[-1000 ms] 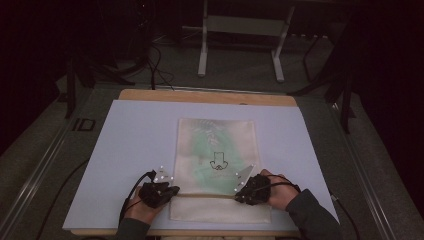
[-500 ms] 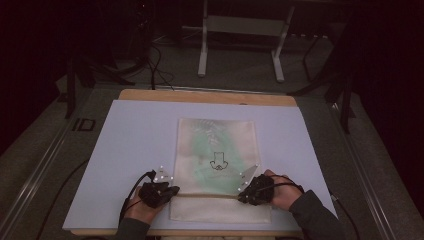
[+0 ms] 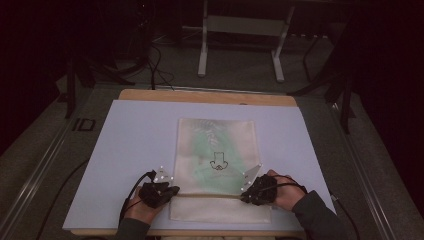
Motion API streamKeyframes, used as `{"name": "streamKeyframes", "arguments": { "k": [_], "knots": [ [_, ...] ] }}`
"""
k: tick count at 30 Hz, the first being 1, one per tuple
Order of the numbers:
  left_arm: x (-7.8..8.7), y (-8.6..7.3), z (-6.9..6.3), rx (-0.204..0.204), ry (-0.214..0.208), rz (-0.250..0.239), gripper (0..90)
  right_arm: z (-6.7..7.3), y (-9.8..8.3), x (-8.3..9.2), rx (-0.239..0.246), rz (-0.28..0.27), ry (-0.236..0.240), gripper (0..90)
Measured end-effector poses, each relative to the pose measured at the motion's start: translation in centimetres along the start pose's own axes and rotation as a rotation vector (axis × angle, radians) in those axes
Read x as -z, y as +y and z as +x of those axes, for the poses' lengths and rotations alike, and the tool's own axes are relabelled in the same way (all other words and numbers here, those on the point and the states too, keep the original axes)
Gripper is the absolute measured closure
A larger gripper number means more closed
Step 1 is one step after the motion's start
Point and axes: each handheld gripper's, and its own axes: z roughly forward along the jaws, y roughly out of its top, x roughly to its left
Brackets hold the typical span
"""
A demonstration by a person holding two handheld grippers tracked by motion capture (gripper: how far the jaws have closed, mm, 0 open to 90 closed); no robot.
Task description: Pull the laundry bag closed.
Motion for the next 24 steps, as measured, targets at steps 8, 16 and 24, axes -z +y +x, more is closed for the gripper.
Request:
{"name": "streamKeyframes", "arguments": {
  "k": [8,16,24],
  "knots": [
    [0.0,0.0,0.0,0.0,-0.001,-0.001,89.2,-0.1,-0.1,0.0,0.0,0.003,0.001,82.3],
    [0.0,0.0,0.0,0.0,-0.001,0.0,89.2,-0.2,-0.9,0.5,-0.015,0.003,-0.004,82.3],
    [0.0,0.0,0.0,0.0,-0.001,0.0,89.2,-0.3,-1.6,0.9,-0.031,-0.006,-0.006,82.2]
  ]
}}
